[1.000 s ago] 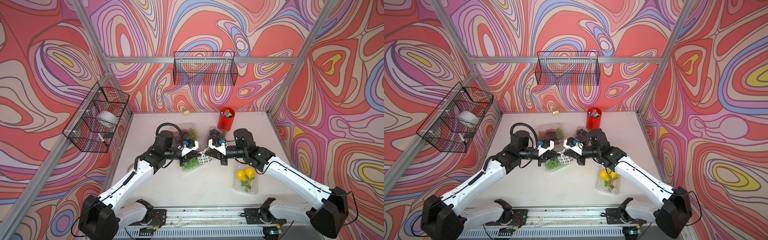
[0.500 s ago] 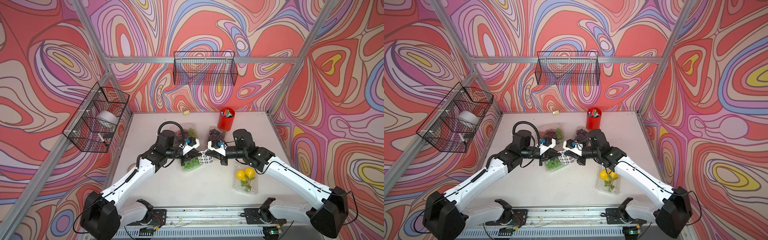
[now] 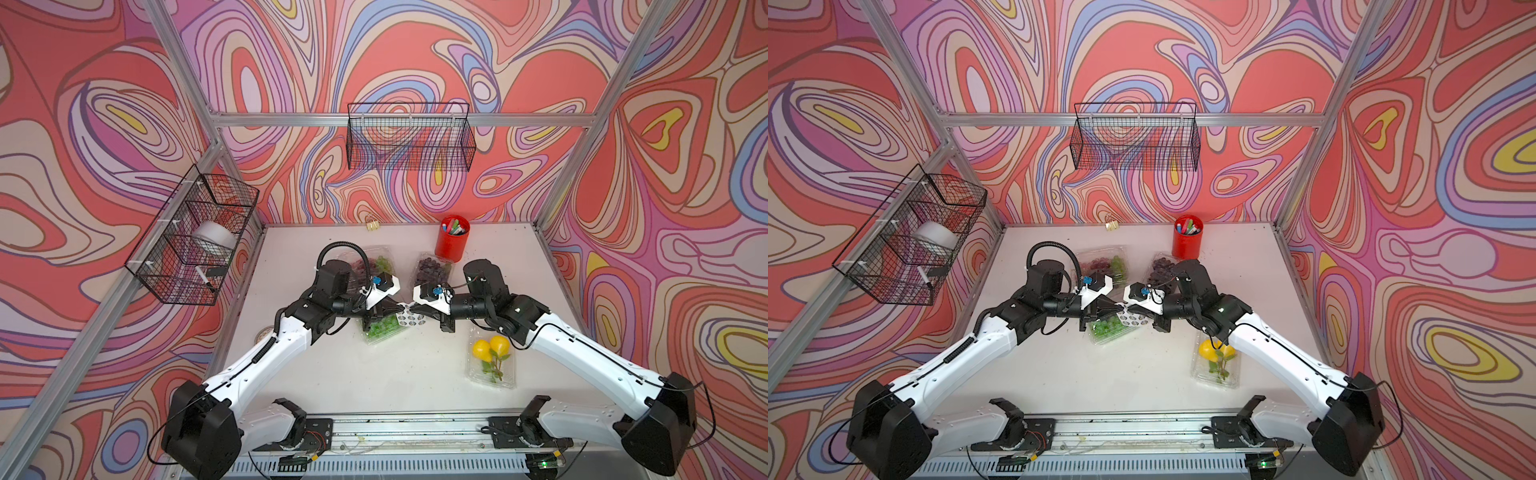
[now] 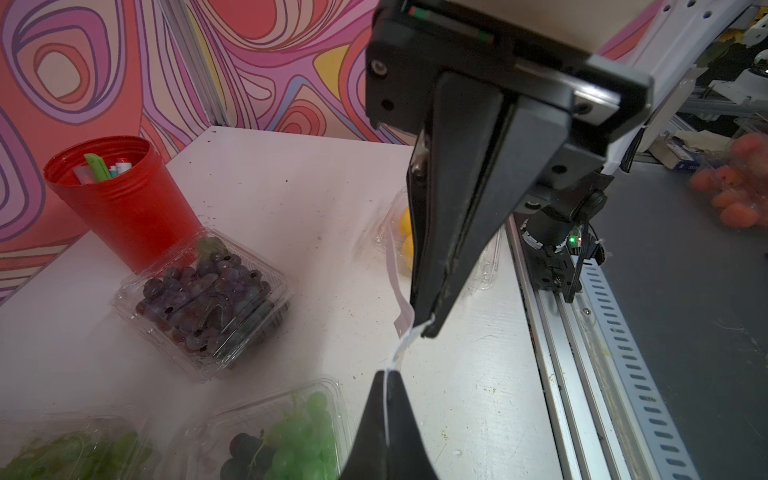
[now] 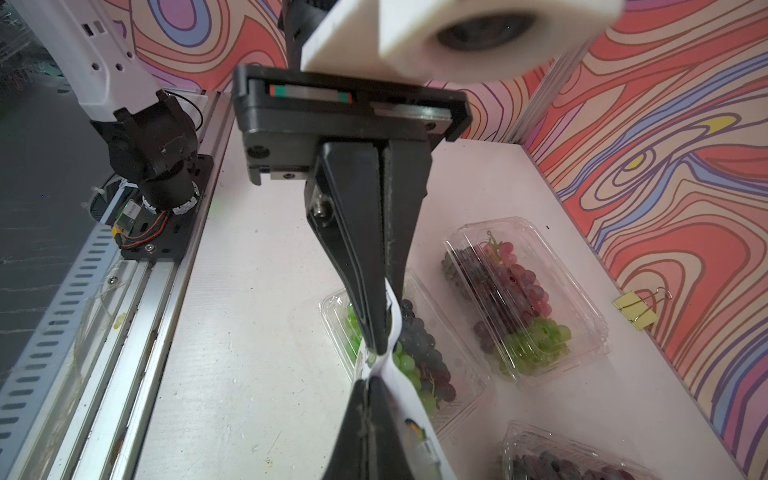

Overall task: Label fruit boxes
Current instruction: Tear off the label from the label sticker.

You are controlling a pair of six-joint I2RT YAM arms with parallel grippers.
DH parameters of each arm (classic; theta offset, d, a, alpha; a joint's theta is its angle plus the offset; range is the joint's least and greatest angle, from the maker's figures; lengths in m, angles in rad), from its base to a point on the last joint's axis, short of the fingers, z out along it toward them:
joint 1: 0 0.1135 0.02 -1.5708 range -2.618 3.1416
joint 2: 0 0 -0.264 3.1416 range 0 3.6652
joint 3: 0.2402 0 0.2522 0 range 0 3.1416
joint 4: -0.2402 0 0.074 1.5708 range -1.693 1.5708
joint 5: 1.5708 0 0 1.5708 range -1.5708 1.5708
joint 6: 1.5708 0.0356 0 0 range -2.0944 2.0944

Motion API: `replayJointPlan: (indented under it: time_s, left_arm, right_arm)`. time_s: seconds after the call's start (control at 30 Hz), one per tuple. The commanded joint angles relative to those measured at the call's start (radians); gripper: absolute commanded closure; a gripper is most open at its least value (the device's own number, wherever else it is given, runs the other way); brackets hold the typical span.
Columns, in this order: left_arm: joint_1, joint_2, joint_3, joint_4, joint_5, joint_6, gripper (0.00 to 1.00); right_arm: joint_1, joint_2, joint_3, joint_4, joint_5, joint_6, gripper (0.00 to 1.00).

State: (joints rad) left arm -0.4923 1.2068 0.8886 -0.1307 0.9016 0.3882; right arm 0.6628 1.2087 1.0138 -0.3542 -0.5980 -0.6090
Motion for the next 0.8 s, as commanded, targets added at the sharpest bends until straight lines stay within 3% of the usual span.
replayJointPlan:
  time_s: [0.0, 0.77]
  left_arm:
    - [-0.003, 0.011, 0.024, -0.018, -0.027, -0.011, 1.00]
    - [-0.003, 0.023, 0.039, -0.034, -0.030, -0.065, 1.00]
  right_arm:
    - [0.011, -0.004, 0.026, -0.022, -0.002, -0.017, 1.00]
    - [0.040, 0.014, 0.043, -0.082, 0.045, -0.062, 1.00]
